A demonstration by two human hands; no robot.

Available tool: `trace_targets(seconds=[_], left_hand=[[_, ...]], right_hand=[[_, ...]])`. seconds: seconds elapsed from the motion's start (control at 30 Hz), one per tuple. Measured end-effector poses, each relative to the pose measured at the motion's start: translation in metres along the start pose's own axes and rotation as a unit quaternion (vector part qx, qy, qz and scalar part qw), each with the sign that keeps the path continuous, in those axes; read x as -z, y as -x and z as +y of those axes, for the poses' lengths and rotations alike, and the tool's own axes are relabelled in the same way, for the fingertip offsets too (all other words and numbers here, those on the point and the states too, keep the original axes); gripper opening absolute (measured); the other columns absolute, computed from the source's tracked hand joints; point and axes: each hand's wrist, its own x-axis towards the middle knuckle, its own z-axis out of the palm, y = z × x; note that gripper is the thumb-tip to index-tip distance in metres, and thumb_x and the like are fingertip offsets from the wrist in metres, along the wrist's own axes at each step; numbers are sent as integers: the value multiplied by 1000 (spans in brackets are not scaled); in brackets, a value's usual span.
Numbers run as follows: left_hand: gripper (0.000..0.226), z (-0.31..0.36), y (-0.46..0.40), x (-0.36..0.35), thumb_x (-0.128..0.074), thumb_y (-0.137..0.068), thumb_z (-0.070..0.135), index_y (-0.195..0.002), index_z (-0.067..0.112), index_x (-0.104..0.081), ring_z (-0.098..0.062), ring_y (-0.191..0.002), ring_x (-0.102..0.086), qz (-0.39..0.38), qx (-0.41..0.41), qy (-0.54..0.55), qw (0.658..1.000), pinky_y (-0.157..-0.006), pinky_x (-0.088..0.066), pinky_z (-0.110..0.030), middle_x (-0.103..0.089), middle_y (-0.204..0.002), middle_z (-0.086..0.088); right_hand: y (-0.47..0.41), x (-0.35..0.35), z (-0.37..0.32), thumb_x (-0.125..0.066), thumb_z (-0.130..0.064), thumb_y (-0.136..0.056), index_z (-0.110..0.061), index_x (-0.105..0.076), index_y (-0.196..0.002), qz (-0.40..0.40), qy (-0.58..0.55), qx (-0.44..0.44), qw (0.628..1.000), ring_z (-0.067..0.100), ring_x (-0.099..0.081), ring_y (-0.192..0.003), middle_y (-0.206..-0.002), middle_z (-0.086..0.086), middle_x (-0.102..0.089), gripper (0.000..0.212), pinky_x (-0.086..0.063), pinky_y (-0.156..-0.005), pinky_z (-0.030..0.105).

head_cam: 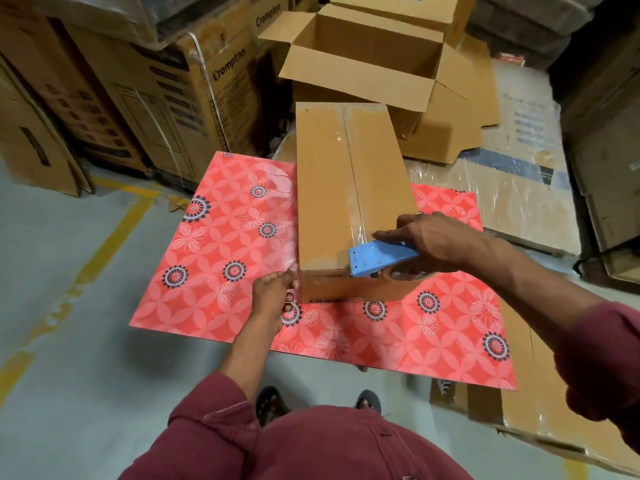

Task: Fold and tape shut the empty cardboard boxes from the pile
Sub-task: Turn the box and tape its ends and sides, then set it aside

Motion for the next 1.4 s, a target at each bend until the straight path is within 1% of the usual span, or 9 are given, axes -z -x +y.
trace_targets(seconds=[0.4, 0.57, 0.63, 0.7, 0.8, 0.9, 1.0, 1.07, 1.4], left_hand=[[33, -2, 1, -9, -75, -96, 40, -83, 10, -73, -8, -39, -37, 49, -7, -34, 998, -42, -26, -21, -79, -86, -7], [65, -9, -3, -7, -70, -85, 71, -122, 20, -56, -19, -72, -50, 31, 79, -101, 991, -51, -39, -27, -63, -104, -2], [56, -17, -4, -3, -70, -92, 61, -127, 20, -57, -23, -87, -56, 27, 85, -154, 984, -56, -45, -27, -63, -119, -5], [37, -16, -2, 0, -70, -98, 41, -128, 24, -56, -24, -103, -62, 86, -5, -205, 975, -77, -55, -36, -63, -131, -5], [22, 5, 9, -7, -68, -96, 24, -118, 27, -67, -18, -101, -64, 125, -293, -259, 912, -86, -53, -37, -68, -120, 3], [27, 26, 20, -20, -65, -92, 25, -115, 17, -77, -18, -104, -68, 9, -510, -350, 786, -92, -51, -31, -75, -116, 1], [40, 17, 10, -27, -63, -92, 32, -123, 10, -74, -24, -122, -66, -108, -596, -466, 645, -108, -47, -34, -72, -129, -9], [59, 2, -2, -22, -60, -94, 46, -139, 8, -64, -26, -140, -55, -124, -589, -543, 585, -121, -36, -41, -61, -146, -13], [76, -8, -11, -12, -71, -85, 39, -151, 7, -52, -23, -150, -42, -118, -630, -531, 553, -125, -31, -43, -47, -159, -11]], right_hand=[[-12, 11, -16, -63, -62, -91, -33, -33, -159, -45, 56, 0, 997, 15, -46, -85, -99, -9, -39, 80, -35, -74, 33], [-13, 15, -24, -66, -56, -89, -32, -41, -151, -66, 84, 0, 994, 22, -62, -102, -109, -5, -50, 71, -48, -85, 40], [-14, 15, -26, -70, -57, -85, -30, -44, -148, -77, 90, -8, 993, 23, -63, -104, -112, -4, -53, 72, -48, -87, 42], [-15, 13, -27, -72, -65, -81, -28, -46, -146, -84, 95, -11, 992, 25, -64, -105, -113, -3, -55, 79, -44, -81, 39], [-15, 12, -30, -64, -76, -81, -22, -48, -142, -79, 87, -11, 993, 30, -64, -103, -113, 2, -57, 83, -48, -75, 40], [-13, 13, -35, -54, -71, -89, -26, -40, -151, -65, 94, -6, 993, 31, -59, -111, -124, 4, -55, 77, -52, -84, 43], [-9, 15, -39, -50, -60, -96, -52, -27, -155, -73, 91, 34, 993, 29, -56, -115, -131, 0, -50, 64, -48, -85, 41], [-8, 18, -42, -47, -56, -99, -60, -31, -150, -96, 87, 46, 990, 29, -56, -115, -127, -1, -50, 53, -48, -82, 40], [6, 30, -21, -59, -46, -96, -67, -38, -142, -172, 55, -2, 984, 24, -61, -122, -128, -10, -56, 56, -45, -83, 40]])
